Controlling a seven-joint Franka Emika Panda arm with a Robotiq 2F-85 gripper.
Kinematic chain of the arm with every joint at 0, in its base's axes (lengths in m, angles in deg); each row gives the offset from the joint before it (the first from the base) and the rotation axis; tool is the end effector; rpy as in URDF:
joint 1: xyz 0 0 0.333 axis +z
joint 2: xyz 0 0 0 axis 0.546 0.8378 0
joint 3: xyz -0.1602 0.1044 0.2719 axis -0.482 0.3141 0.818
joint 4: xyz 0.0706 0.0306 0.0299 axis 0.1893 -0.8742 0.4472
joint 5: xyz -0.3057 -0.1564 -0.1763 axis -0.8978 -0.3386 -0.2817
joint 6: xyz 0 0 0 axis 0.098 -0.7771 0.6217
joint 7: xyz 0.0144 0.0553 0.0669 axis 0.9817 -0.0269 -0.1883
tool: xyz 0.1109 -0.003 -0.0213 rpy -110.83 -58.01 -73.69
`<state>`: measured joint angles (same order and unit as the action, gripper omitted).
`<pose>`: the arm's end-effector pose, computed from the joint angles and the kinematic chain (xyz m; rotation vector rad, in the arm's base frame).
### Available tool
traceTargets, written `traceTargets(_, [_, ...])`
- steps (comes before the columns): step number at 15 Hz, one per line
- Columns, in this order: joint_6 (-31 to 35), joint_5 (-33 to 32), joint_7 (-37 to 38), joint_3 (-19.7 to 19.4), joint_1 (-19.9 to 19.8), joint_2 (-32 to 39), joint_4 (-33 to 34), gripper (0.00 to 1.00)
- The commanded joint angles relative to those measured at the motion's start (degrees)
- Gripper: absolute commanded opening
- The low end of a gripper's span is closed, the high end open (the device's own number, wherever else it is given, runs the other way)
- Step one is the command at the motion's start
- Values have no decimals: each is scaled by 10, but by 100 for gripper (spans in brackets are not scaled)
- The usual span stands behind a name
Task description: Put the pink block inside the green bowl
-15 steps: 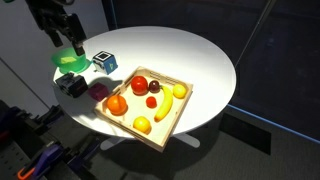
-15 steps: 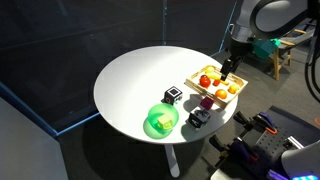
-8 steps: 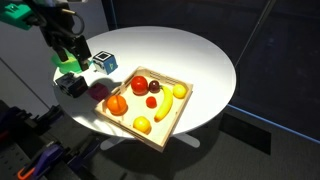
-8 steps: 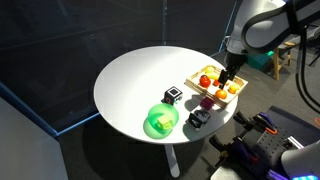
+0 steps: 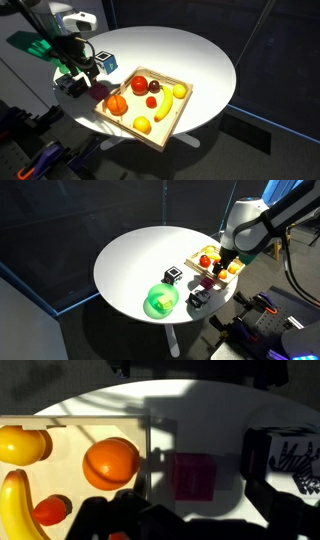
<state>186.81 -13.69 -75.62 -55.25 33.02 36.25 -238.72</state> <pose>0.4011 -0.0299 0.2372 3.1347 0.0749 -0.0978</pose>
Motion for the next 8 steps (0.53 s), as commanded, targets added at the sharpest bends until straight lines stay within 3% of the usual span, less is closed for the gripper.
traceTargets(1, [25,-9,19,9,-6,35,9,100])
traceTargets(8, [17,-9,43,12,-1,82,53,100])
